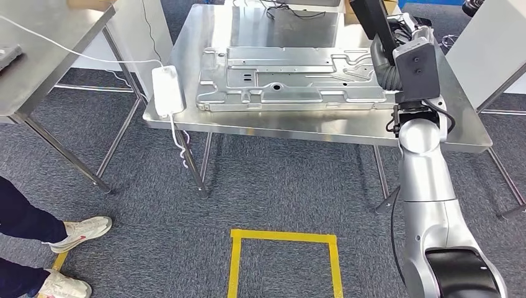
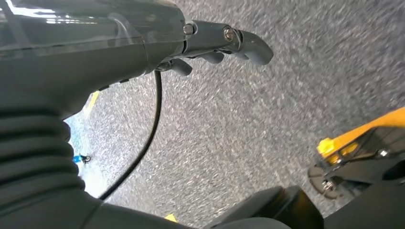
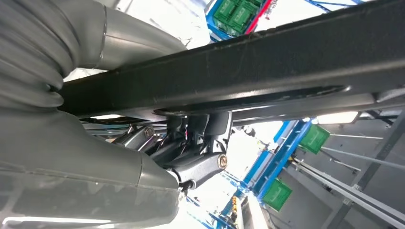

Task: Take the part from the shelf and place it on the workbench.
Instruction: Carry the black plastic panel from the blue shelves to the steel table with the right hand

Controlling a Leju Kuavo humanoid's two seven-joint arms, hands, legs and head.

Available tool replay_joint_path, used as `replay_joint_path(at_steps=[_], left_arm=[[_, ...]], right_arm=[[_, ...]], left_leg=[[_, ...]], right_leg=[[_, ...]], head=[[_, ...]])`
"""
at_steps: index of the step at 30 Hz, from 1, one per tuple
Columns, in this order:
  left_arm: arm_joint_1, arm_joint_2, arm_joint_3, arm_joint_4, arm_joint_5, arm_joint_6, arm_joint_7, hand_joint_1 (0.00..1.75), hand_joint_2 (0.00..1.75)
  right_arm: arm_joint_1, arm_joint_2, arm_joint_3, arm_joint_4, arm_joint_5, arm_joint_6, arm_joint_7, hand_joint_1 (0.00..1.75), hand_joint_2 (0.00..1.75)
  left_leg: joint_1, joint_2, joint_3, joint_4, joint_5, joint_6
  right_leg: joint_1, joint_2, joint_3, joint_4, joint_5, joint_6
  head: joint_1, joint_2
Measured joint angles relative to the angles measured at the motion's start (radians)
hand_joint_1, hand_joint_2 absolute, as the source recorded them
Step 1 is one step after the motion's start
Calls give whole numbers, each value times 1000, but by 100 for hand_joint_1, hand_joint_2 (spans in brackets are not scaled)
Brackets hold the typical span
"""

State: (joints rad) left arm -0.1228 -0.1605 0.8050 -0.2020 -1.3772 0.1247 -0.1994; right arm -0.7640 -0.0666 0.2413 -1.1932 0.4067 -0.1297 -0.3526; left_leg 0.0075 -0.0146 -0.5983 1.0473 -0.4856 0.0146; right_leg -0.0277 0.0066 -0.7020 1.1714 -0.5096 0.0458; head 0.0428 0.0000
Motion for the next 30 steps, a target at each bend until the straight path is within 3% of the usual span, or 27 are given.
replay_joint_path(at_steps=[2,4,7,8,11,12,13,14,16,17,20,23,30], left_arm=[[-1,0,-1,0,0,0,1,0,175],[-3,0,-1,0,1,0,3,0,175],[-5,0,-2,0,1,0,4,0,175],[-6,0,-3,0,1,0,4,0,175],[-6,0,-3,0,1,0,5,0,175],[-6,0,-3,0,1,0,5,0,175],[-6,0,-3,0,1,0,5,0,175],[-6,0,-3,0,1,0,5,0,175],[-5,0,-3,0,1,0,7,0,175],[-5,0,-3,0,1,0,8,0,175],[-3,0,-3,0,1,0,10,0,175],[-3,-1,-3,0,0,0,10,0,175],[-3,-1,-4,0,-2,0,10,0,175]], right_arm=[[-3,-2,-2,6,0,0,-2,175,175],[-6,-3,-4,12,0,0,-3,175,175],[-13,-2,-7,17,1,-2,-7,175,175],[-16,-2,-8,18,1,-3,-9,175,175],[-17,1,-8,26,2,-3,-11,175,175],[-15,2,-8,29,2,-3,-12,175,175],[-13,2,-8,32,2,-3,-12,175,175],[-12,2,-8,34,2,-3,-12,175,175],[-13,2,-8,36,2,-3,-14,175,175],[-13,2,-8,37,2,-3,-15,175,175],[-11,2,-9,41,2,-3,-17,175,175],[-9,2,-9,41,2,-4,-19,175,175],[-3,1,-10,41,3,-5,-19,175,175]], left_leg=[[-2,-2,18,0,-18,-10],[-5,-2,26,-2,-25,-23],[-4,4,24,25,-36,-35],[-3,5,2,68,-49,-38],[0,6,-110,247,-108,-43],[1,6,-134,269,-109,-44],[2,6,-140,250,-85,-43],[2,7,-129,199,-44,-43],[1,6,-90,65,40,-40],[-1,6,-77,25,56,-37],[-5,6,-70,2,62,-28],[-3,2,-71,-1,67,-28],[-6,1,-72,0,61,-20]], right_leg=[[5,-1,29,-109,71,-3],[10,-1,40,-135,73,-10],[0,1,64,-142,73,-27],[-3,1,74,-144,69,-34],[-1,1,92,-144,54,-46],[0,1,99,-144,48,-47],[0,2,108,-144,41,-45],[-1,2,117,-144,34,-43],[-1,3,134,-144,20,-35],[0,3,137,-143,15,-29],[3,3,139,-143,5,-18],[3,1,145,-149,6,-23],[3,0,153,-168,6,-18]], head=[[7,0],[5,0],[-5,0],[-12,0],[-28,0],[-30,0],[-33,0],[-35,0],[-40,0],[-42,0],[-41,0],[-34,0],[-18,0]])
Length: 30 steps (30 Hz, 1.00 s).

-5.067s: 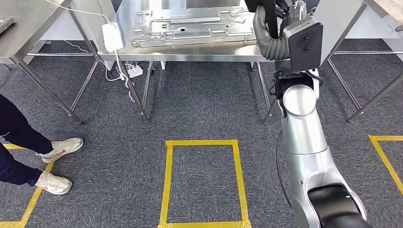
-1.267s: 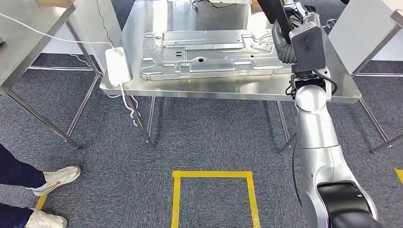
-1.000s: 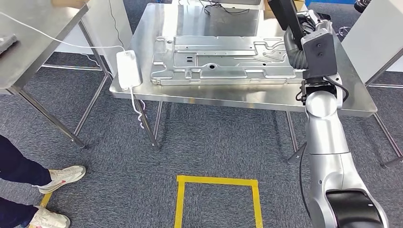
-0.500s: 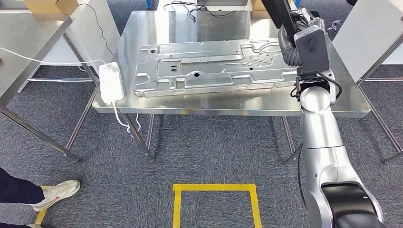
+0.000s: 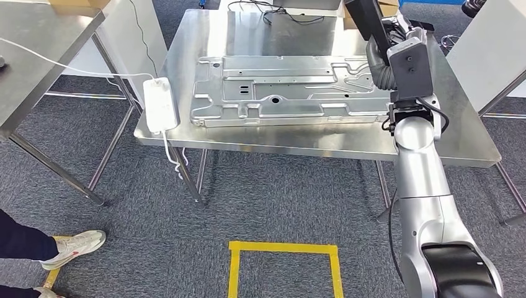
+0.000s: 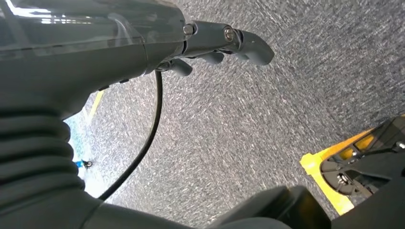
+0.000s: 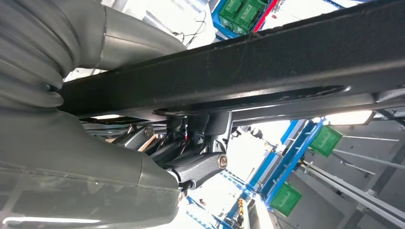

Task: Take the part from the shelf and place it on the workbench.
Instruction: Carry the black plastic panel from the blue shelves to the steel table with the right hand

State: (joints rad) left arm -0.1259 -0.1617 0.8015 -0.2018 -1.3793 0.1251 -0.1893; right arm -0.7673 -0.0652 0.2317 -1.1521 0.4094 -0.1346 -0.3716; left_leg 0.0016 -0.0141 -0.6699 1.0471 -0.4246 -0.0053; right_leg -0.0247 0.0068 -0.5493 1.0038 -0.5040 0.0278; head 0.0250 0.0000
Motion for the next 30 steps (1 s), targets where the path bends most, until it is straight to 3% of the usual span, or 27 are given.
replay_joint_path(at_steps=[4,14,19,21,23,25,26,27,28,30], left_arm=[[0,0,0,0,0,0,0,0,175],[0,0,0,0,0,0,0,0,175],[0,0,0,0,0,0,0,0,175],[0,0,-1,0,-2,0,-1,0,175],[-1,0,-1,0,-3,0,-2,0,175],[-1,0,-1,0,-4,0,-2,0,175],[-1,0,-1,0,-4,0,-2,0,175],[-1,0,-2,0,-4,-1,-2,0,175],[-1,-1,-2,0,-4,-2,-2,0,175],[-1,-1,-2,0,-4,-3,-2,0,175]], right_arm=[[7,0,0,0,0,-1,0,175,175],[19,-1,0,0,4,-1,-1,175,175],[22,-2,-1,0,4,-1,-2,175,175],[23,-2,-2,-2,5,-1,-2,175,175],[22,-4,-4,-3,6,-2,-3,175,175],[25,-8,-6,-3,6,-2,-3,175,175],[29,-10,-7,-3,6,-2,-3,175,175],[33,-11,-8,-3,6,-2,-3,175,175],[35,-11,-8,-3,6,-2,-3,175,175],[36,-12,-9,-3,6,-2,-3,175,175]], left_leg=[[0,1,1,1,0,1],[-2,2,3,1,0,2],[-8,2,3,2,-5,11],[-2,3,12,-9,-4,18],[5,5,22,-19,-3,24],[7,6,24,-20,-5,26],[8,6,25,-19,-6,26],[10,6,26,-18,-8,23],[14,5,28,-17,-11,19],[21,4,32,-9,-20,5]], right_leg=[[0,0,0,-1,1,10],[2,0,0,1,1,12],[-3,0,2,-2,-2,20],[-4,0,1,5,-11,24],[-4,0,-31,73,-48,26],[-4,0,-106,210,-102,28],[-5,0,-140,262,-113,29],[-6,0,-160,284,-105,30],[-8,0,-159,262,-76,32],[-16,-2,-112,138,2,41]], head=[[1,0],[-3,0],[-5,0],[-5,0],[1,0],[11,0],[15,0],[18,0],[21,0],[26,0]])
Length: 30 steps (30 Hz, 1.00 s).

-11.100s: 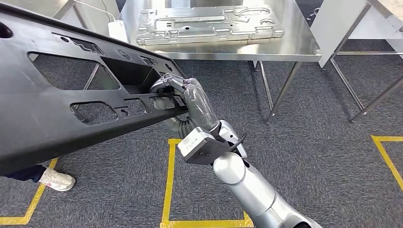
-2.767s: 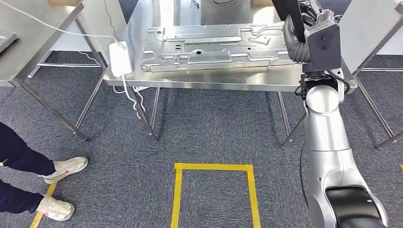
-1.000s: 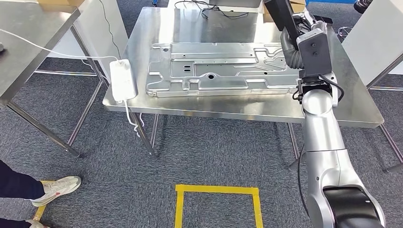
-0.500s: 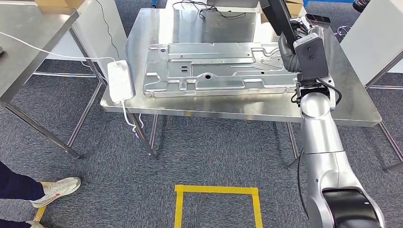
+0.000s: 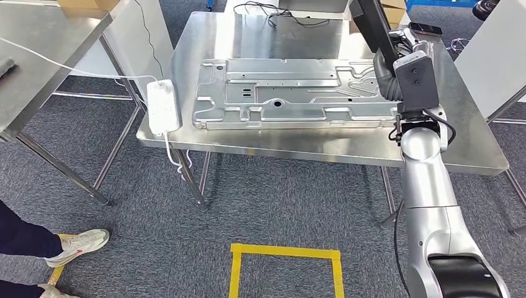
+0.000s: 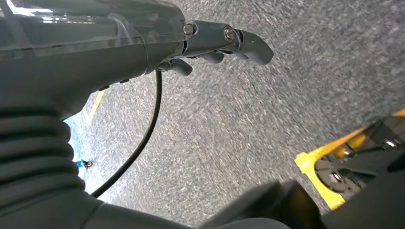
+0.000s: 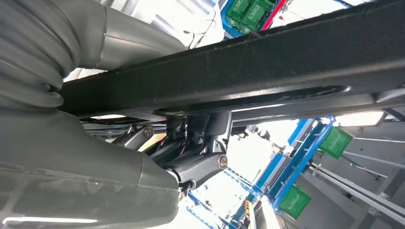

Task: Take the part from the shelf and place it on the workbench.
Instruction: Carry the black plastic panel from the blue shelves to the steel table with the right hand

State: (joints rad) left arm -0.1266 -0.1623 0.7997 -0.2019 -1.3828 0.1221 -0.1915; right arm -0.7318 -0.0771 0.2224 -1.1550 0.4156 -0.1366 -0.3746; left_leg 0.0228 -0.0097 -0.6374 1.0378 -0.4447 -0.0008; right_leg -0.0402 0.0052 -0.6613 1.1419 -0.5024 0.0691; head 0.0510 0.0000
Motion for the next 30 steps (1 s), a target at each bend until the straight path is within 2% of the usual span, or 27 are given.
replay_joint_path(at_steps=[1,2,3,6,7,9,11,12,13,15,16,17,19,22,23,24,26,27,28,29,30], left_arm=[[0,0,0,0,0,0,0,0,175],[-1,1,0,0,0,0,0,0,175],[0,2,0,-1,0,0,0,0,175],[1,2,0,-1,0,0,1,0,175],[1,2,-1,-1,0,0,1,0,175],[0,2,-1,-1,0,0,1,0,175],[0,2,-2,-1,0,0,1,0,175],[0,2,-3,-1,0,0,1,0,175],[-1,2,-4,-1,0,0,1,0,175],[-1,2,-5,-1,0,0,1,0,175],[-1,2,-6,-1,0,0,2,0,175],[-1,2,-6,-1,0,0,2,0,175],[0,3,-7,-1,0,0,3,0,175],[0,3,-10,-1,0,0,5,0,175],[0,3,-11,-1,0,0,5,0,175],[-1,2,-13,-1,0,0,6,0,175],[-1,2,-14,-1,0,0,6,0,175],[0,2,-14,-1,0,0,7,0,175],[1,2,-14,-1,0,0,7,0,175],[1,2,-14,-1,0,0,7,0,175],[1,2,-14,-1,0,0,8,0,175]], right_arm=[[-1,0,-1,0,0,0,0,175,175],[-1,-1,-1,0,1,0,0,175,175],[0,-1,-2,0,1,0,0,175,175],[3,-2,-5,0,2,0,0,175,175],[1,-2,-5,0,2,0,0,175,175],[-3,-2,-5,0,2,0,0,175,175],[-1,-1,-5,0,3,0,0,175,175],[0,-1,-5,0,3,0,0,175,175],[2,-1,-5,0,3,1,0,175,175],[2,-1,-5,0,3,1,0,175,175],[1,-1,-5,0,3,1,-1,175,175],[0,-1,-6,0,3,1,-1,175,175],[0,-1,-6,0,4,1,-1,175,175],[2,0,-6,-1,6,1,-2,175,175],[-1,0,-6,-1,6,1,-3,175,175],[-2,0,-7,-2,6,1,-3,175,175],[0,-1,-7,-1,6,1,-4,175,175],[4,-1,-7,-1,6,1,-4,175,175],[7,-1,-7,-1,6,1,-4,175,175],[8,-1,-7,-1,6,1,-4,175,175],[7,-1,-7,0,6,1,-4,175,175]], left_leg=[[1,-1,0,7,-5,-9],[1,-2,-1,12,-9,-17],[-1,-2,-1,13,-11,-23],[0,-1,7,9,-13,-34],[0,1,4,22,-22,-37],[-1,5,-33,113,-66,-38],[-5,6,-99,247,-111,-37],[-7,6,-120,281,-113,-34],[-10,6,-123,276,-94,-30],[-17,5,-80,167,-23,-17],[-22,4,-56,111,5,-9],[-27,4,-37,66,18,-3],[-33,2,-24,35,9,3],[-27,1,-15,14,0,10],[-24,1,-11,9,-1,14],[-22,0,-7,5,-2,17],[-21,0,-3,5,-7,23],[-21,0,0,5,-10,24],[-21,0,4,6,-14,23],[-20,0,9,7,-18,22],[-19,-1,16,8,-24,19]], right_leg=[[-1,0,24,-57,24,3],[-1,1,40,-91,33,2],[0,1,45,-101,29,-1],[3,4,49,-98,22,-25],[2,4,54,-99,21,-32],[1,3,65,-100,16,-44],[5,3,74,-100,9,-52],[8,3,78,-100,5,-54],[11,4,84,-100,1,-56],[14,6,99,-100,-11,-56],[16,7,105,-100,-16,-54],[17,7,107,-101,-20,-52],[18,8,103,-103,-22,-44],[18,5,95,-93,-36,-33],[18,4,78,-61,-53,-30],[19,4,49,-7,-76,-29],[19,4,-26,118,-117,-28],[19,4,-54,154,-115,-26],[19,4,-66,155,-94,-25],[18,3,-60,120,-56,-24],[18,2,-40,56,-7,-24]], head=[[5,0],[8,0],[8,0],[-5,0],[-11,0],[-30,0],[-44,0],[-46,0],[-48,0],[-50,0],[-50,0],[-51,0],[-52,0],[-52,0],[-49,0],[-44,0],[-33,0],[-28,0],[-24,0],[-20,0],[-16,0]])
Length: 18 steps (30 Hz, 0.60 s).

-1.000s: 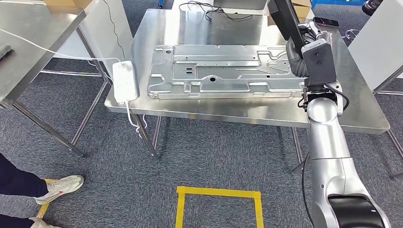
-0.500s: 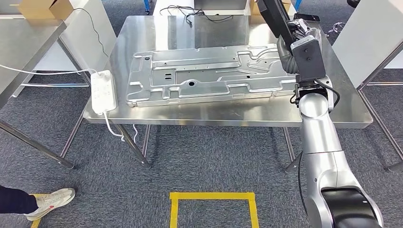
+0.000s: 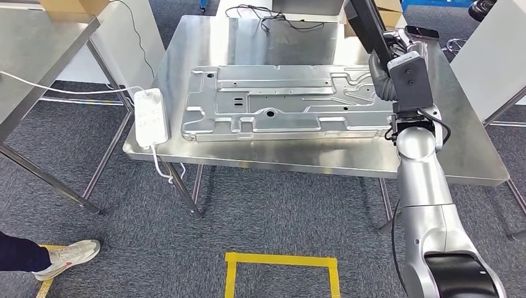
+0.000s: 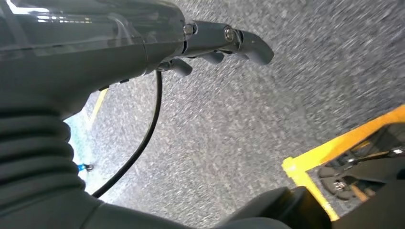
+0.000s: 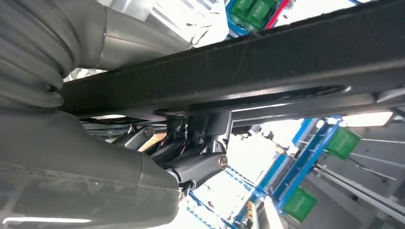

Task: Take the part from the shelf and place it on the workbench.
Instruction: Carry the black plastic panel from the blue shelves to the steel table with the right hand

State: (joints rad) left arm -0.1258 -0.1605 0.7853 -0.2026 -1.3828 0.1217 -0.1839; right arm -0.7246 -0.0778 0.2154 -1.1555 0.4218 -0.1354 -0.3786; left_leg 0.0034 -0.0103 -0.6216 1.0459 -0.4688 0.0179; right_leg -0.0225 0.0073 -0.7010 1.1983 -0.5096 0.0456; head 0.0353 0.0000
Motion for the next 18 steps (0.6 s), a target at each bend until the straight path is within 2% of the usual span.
replay_joint_path(at_steps=[1,2,3,5,7,9,11,12,13,14,16,17,18], left_arm=[[0,0,0,0,0,0,0,0,175],[0,0,0,0,0,0,1,0,175],[0,0,0,0,0,0,1,0,175],[0,0,0,0,0,0,1,0,175],[0,0,0,0,0,0,2,0,175],[0,0,0,0,0,0,2,0,175],[0,0,0,0,0,0,1,0,175],[0,0,0,0,0,0,0,0,175],[-1,0,0,0,0,0,-1,0,175],[-2,0,0,0,0,0,-1,0,175],[-1,0,0,0,0,0,-1,0,175],[0,0,0,0,0,0,-1,0,175],[0,0,0,0,0,0,0,0,175]], right_arm=[[-2,0,0,0,0,0,0,175,175],[-4,0,0,0,0,0,-1,175,175],[-4,0,0,1,0,0,-1,175,175],[-1,0,0,1,1,0,-1,175,175],[-1,0,-1,1,2,0,-1,175,175],[-4,0,-1,1,2,0,-2,175,175],[-4,1,0,1,3,0,-2,175,175],[-2,1,0,1,3,0,-2,175,175],[-1,2,0,1,3,0,-2,175,175],[0,2,0,1,3,0,-3,175,175],[1,3,0,1,3,-1,-3,175,175],[0,3,0,1,3,-1,-4,175,175],[0,3,0,0,3,-1,-4,175,175]], left_leg=[[-1,-1,4,2,-6,-4],[-2,-1,6,5,-10,-9],[-4,-2,6,7,-13,-13],[-6,-1,5,6,-14,-19],[-6,1,4,18,-24,-27],[-3,2,-32,102,-64,-33],[0,2,-99,237,-113,-35],[1,2,-126,283,-121,-35],[3,3,-136,293,-109,-35],[4,3,-127,264,-79,-35],[7,3,-74,135,-3,-35],[6,2,-49,79,18,-36],[5,1,-34,43,24,-36]], right_leg=[[1,-1,24,-60,35,1],[2,-2,47,-111,53,0],[3,-3,62,-141,56,-2],[3,-1,73,-154,41,-9],[-3,0,79,-155,39,-17],[-7,-1,89,-157,34,-27],[-7,-2,98,-157,28,-33],[-8,-2,103,-157,25,-34],[-8,-1,109,-157,20,-33],[-9,-1,117,-156,15,-31],[-13,1,134,-157,3,-24],[-12,2,139,-156,-3,-20],[-11,3,140,-156,-5,-14]], head=[[3,0],[6,0],[6,0],[0,0],[-9,0],[-20,0],[-29,0],[-30,0],[-31,0],[-32,0],[-34,0],[-36,0],[-37,0]])
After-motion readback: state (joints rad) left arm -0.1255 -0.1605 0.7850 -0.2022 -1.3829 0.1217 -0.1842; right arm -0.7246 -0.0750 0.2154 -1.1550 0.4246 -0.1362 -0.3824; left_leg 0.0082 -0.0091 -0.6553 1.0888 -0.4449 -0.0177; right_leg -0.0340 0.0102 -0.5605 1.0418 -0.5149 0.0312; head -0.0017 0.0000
